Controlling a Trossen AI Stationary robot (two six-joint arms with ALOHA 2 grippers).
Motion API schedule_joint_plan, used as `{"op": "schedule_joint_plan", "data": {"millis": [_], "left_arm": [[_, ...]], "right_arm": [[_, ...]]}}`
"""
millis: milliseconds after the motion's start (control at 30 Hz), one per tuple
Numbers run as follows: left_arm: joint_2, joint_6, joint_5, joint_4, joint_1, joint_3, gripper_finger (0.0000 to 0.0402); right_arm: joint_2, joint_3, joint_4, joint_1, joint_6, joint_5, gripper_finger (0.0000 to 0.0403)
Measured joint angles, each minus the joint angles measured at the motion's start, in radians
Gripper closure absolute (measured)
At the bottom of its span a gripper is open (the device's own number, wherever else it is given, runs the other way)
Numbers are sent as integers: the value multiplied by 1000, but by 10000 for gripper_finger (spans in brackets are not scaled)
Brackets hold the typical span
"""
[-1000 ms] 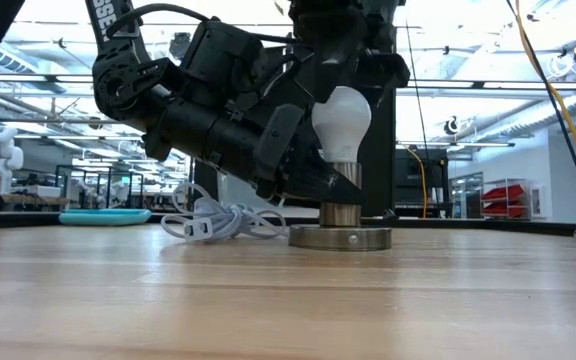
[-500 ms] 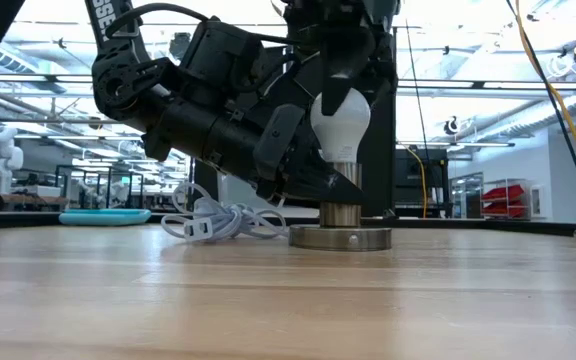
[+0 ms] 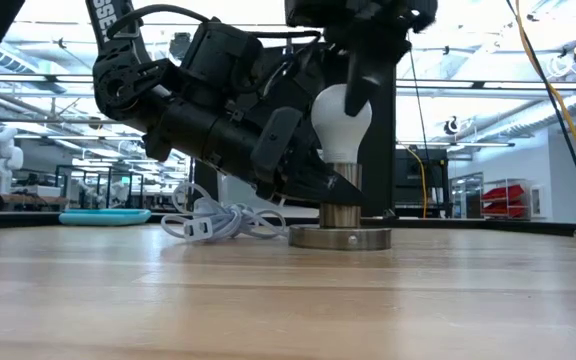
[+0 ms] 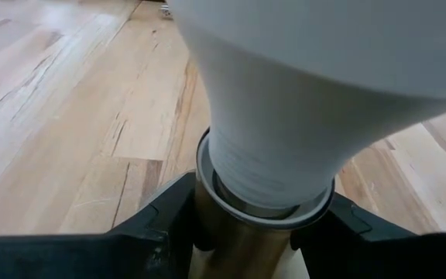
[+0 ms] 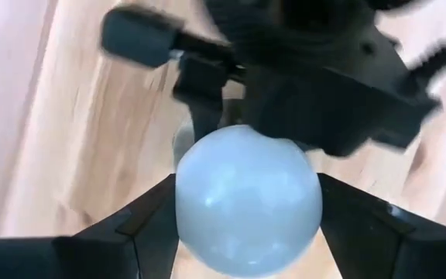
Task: Screw lightbulb
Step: Remove the light bulb from the lamp
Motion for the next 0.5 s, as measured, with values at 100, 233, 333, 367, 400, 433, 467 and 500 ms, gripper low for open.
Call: {"op": "schedule_joint_plan", "data": {"millis": [100,233,333,367,400,433,467,500], "left_arm": [[0,1,1,0,0,0,227],[0,0,4,0,0,-1,227],[0,-3,7,0,0,-1,227],[0,-8,8,0,0,-1,227],[0,-14,9,0,0,-1,227],[0,-19,12,2,1,-2,227],[0,-19,14,0,2,-1,227],[0,-19,14,0,2,-1,227]], "right_arm": [[-1,0,1,0,-190,-4,143],[-1,0,18,-1,-288,2,139],[-1,0,23,-4,-248,0,122],[-1,-1,24,-4,-214,3,112],[-1,-2,30,-4,-174,13,103],[1,0,45,-5,-120,24,92],[2,-1,47,-5,-67,26,81],[2,-1,46,-5,-12,27,71]]}}
